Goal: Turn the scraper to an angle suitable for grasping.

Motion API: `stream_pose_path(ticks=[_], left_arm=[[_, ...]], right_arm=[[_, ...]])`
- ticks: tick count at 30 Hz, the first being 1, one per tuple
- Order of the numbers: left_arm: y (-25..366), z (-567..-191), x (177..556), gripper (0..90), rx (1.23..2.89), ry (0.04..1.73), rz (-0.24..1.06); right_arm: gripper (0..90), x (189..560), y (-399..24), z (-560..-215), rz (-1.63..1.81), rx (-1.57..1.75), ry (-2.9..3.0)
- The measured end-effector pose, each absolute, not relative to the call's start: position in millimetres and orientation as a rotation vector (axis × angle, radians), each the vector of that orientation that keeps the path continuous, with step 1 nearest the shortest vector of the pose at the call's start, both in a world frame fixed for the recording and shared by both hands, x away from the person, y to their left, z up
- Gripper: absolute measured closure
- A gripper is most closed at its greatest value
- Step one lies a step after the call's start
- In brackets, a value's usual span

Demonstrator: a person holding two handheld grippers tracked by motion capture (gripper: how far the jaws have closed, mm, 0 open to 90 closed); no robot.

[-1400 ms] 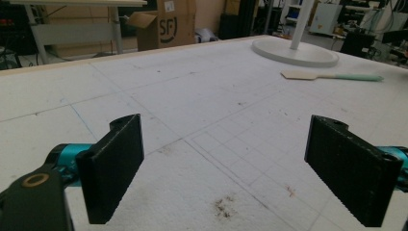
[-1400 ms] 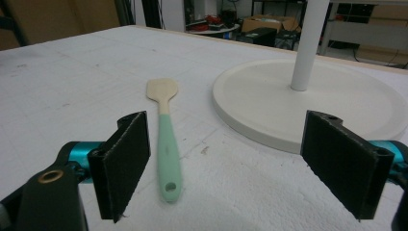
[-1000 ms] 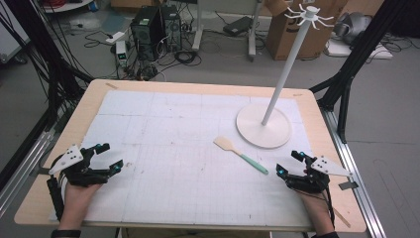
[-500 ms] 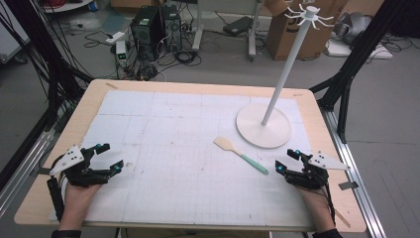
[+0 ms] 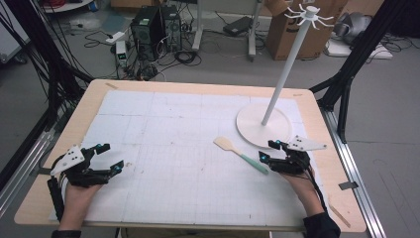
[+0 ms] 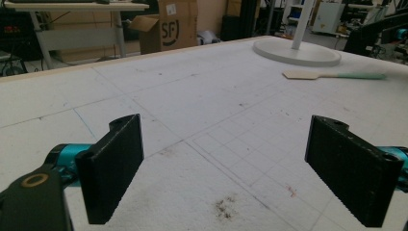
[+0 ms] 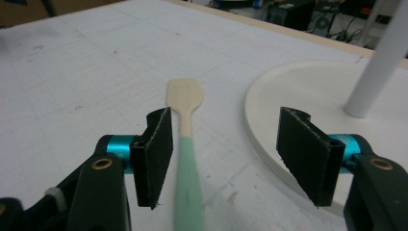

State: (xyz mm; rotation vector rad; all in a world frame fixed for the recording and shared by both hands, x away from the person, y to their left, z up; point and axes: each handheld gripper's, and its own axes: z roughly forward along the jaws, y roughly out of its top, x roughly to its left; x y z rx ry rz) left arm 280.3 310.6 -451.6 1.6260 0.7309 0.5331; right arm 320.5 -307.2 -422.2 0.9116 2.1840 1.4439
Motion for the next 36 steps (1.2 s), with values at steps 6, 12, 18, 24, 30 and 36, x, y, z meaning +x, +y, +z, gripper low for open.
stream_pose_path(ticks=[6, 12, 18, 24, 30, 36], left_arm=[[310, -452, 280, 14.0, 1.624, 0.733, 0.533], [310, -452, 280, 14.0, 1.627, 0.735, 0.534], [310, -451, 280, 14.2, 1.634, 0.732, 0.537], [309, -451, 280, 14.2, 1.635, 0.734, 0.542], [309, -451, 280, 14.2, 1.639, 0.73, 0.543], [308, -451, 280, 14.3, 1.642, 0.733, 0.547]], right_arm=[[40.0, 334, -288, -425, 1.403, 0.893, 2.252], [44.0, 348, -267, -429, 1.343, 0.895, 2.325], [57.0, 359, -254, -436, 1.252, 0.914, 2.411], [65.0, 365, -240, -441, 1.142, 0.895, 2.493], [68.1, 369, -238, -446, 1.112, 0.898, 2.52], [78.0, 368, -236, -446, 1.114, 0.867, 2.536]])
